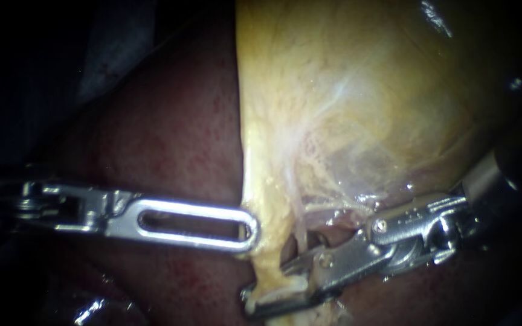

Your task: Going back first clip left tube

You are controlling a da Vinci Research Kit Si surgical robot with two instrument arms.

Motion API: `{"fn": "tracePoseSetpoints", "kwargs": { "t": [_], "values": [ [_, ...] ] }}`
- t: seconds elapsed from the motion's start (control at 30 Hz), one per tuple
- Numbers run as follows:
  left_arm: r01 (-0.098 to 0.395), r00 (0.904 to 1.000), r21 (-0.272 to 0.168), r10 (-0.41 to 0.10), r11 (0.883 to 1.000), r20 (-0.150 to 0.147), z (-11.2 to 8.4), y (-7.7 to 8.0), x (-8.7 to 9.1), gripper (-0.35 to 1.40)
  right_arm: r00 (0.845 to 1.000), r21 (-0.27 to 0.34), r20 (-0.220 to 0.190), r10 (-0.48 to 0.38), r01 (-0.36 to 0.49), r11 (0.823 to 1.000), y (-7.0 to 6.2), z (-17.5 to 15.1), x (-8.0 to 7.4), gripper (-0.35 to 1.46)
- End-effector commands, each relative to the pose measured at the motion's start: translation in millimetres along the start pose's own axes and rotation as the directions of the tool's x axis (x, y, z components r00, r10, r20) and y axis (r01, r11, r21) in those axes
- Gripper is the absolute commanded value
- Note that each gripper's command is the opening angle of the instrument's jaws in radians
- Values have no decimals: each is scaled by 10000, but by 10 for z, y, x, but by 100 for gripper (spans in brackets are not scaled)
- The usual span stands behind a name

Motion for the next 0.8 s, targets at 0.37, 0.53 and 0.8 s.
{"fn": "tracePoseSetpoints", "kwargs": {
  "t": [0.37, 0.53, 0.8],
  "values": [
    [-4, 10000, -8, 4, 10000, 0, 0, 0, 0, -35, 10000, 7, 4, -10, 10, 10000, -2, -1, 0, -35],
    [-4, 10000, -7, 4, 10000, 0, 0, 0, 0, -35, 9999, -184, -73, -69, 68, 9998, -4, -1, 0, 23],
    [-5, 10000, -7, 5, 10000, -1, 0, 0, 0, -35, 9985, -490, -158, -521, 512, 9975, -4, -3, 1, 50]
  ]
}}
